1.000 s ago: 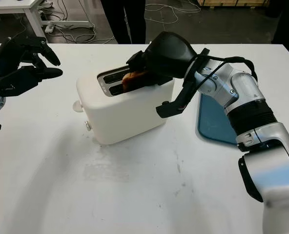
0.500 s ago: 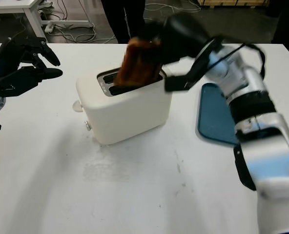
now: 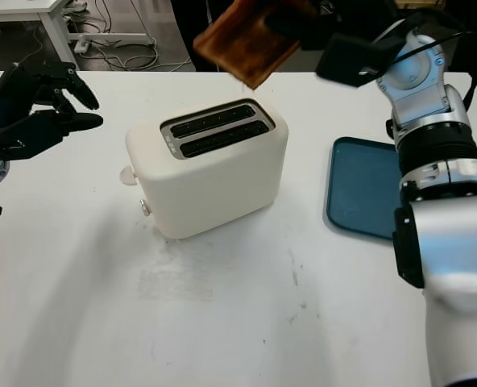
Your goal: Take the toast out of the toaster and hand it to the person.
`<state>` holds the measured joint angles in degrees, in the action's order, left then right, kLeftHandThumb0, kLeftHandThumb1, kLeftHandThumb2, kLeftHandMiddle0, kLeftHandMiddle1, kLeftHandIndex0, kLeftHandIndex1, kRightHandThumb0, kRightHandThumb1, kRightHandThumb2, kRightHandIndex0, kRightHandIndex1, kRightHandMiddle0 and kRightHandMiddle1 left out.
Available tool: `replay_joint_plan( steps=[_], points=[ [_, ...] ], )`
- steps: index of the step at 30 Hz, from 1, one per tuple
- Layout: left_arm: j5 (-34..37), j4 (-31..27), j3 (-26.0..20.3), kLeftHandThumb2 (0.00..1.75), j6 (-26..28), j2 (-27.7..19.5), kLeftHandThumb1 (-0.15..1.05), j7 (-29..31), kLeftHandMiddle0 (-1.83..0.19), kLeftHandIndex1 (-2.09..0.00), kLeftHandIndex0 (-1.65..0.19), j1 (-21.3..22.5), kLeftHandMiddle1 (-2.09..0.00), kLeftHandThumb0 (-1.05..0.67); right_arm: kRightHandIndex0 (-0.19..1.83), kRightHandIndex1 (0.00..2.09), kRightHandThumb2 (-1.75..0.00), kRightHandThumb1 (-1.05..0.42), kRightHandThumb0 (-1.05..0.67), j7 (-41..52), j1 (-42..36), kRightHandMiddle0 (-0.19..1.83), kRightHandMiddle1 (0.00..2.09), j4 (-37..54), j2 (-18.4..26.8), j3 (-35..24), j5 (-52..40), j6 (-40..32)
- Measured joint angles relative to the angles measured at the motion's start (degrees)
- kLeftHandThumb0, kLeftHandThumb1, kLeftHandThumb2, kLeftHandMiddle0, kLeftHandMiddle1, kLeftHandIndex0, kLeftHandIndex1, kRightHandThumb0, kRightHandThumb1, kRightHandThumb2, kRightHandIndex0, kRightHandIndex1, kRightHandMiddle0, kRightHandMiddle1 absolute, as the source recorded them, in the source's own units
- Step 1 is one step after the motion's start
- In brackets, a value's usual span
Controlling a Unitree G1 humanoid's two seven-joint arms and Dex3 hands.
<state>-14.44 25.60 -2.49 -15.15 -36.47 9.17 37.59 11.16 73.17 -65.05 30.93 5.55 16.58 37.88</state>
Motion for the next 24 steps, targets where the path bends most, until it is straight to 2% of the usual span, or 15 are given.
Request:
replay_joint_plan(
  steps=[4, 10, 14, 20, 24],
  points=[
    [0.0, -0.1, 0.0, 0.0, 0.1, 0.0, 0.87, 0.0, -0.96, -1.23, -0.8, 0.0, -1.18, -1.05, 0.96, 1.75, -0.44, -0.92, -0.44, -2.8, 0.7, 0.76, 1.75, -4.0, -0.8, -1.2, -0.2, -4.9],
    [0.0, -0.1, 0.0, 0.0, 0.1, 0.0, 0.87, -0.2, -0.97, -1.22, -0.8, 0.0, -1.18, -1.05, 0.85, 1.75, -0.44, -0.92, -0.36, -11.1, 0.7, 0.63, 1.75, -7.6, -4.0, -3.5, -0.4, -15.2],
    [0.0, -0.1, 0.0, 0.0, 0.1, 0.0, 0.86, -0.6, -0.97, -1.22, -0.8, 0.0, -1.17, -1.05, 0.71, 1.75, -0.45, -0.92, -0.31, -14.0, 0.5, 0.5, 1.75, -8.9, -5.8, -4.7, -0.8, -18.6],
    [0.0, 0.0, 0.0, 0.0, -0.2, 0.0, 0.87, -0.6, -0.97, -1.22, -0.79, 0.0, -1.17, -1.05, 0.74, 1.75, -0.45, -0.92, -0.33, -17.7, -0.5, 0.48, 1.75, -10.3, -7.3, -6.8, -2.2, -24.4],
    [0.0, 0.2, 0.0, 0.0, -0.5, 0.0, 0.86, -0.6, -0.97, -1.22, -0.8, 0.0, -1.17, -1.05, 0.67, 1.75, -0.39, -0.92, -0.27, -21.1, -1.3, 0.4, 1.75, -11.0, -8.2, -6.8, -2.3, -26.9]
  ],
)
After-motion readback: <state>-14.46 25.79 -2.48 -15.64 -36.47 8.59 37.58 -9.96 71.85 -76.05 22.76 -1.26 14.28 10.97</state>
